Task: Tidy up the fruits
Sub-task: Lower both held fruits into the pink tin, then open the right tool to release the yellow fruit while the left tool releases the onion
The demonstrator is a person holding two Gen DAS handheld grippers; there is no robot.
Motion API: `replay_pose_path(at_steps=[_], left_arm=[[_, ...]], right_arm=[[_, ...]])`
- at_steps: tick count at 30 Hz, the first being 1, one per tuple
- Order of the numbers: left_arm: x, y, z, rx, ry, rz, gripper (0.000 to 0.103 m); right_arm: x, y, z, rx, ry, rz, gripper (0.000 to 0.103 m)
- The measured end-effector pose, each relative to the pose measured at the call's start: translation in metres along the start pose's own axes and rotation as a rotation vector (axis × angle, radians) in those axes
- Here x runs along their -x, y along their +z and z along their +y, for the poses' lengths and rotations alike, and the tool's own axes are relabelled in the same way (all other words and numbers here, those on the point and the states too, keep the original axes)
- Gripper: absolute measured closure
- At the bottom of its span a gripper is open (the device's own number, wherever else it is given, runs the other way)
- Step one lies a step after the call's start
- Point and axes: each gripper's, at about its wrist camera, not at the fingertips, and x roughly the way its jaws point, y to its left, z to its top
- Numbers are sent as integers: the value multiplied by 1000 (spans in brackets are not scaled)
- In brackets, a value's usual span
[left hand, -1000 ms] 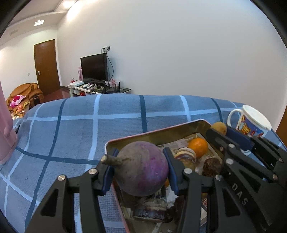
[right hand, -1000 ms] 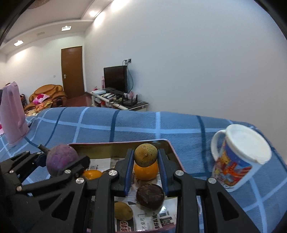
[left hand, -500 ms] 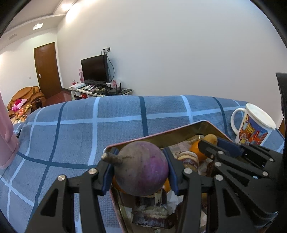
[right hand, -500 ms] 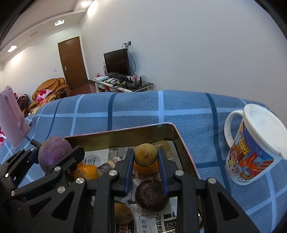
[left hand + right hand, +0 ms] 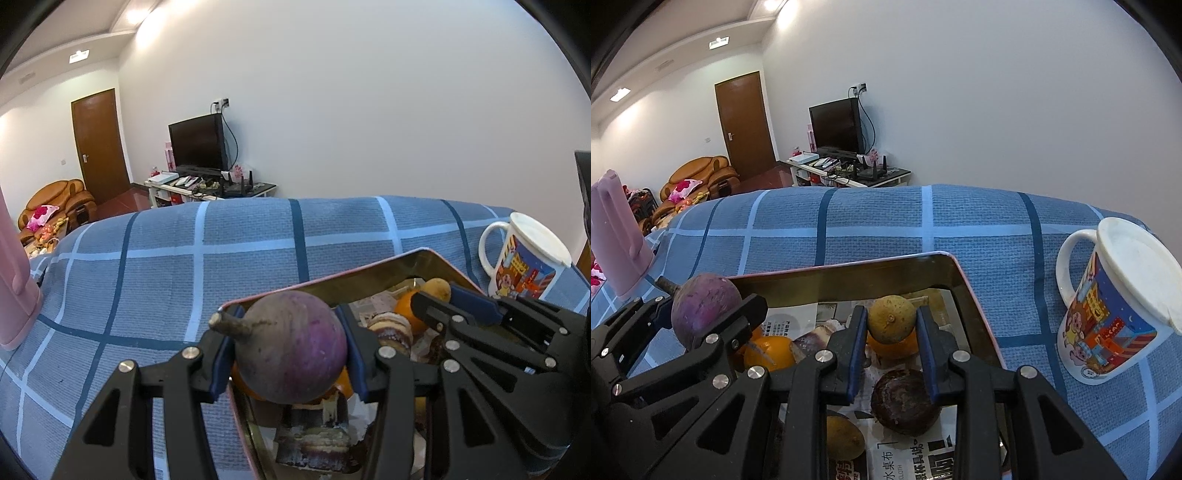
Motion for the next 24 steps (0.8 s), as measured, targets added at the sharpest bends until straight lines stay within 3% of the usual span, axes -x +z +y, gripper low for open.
replay_pose_path(at_steps=[24], left_arm=[[0,0,2,-18,-3,-2,51]], right_arm=[[24,-10,-3,6,39,-57,73]])
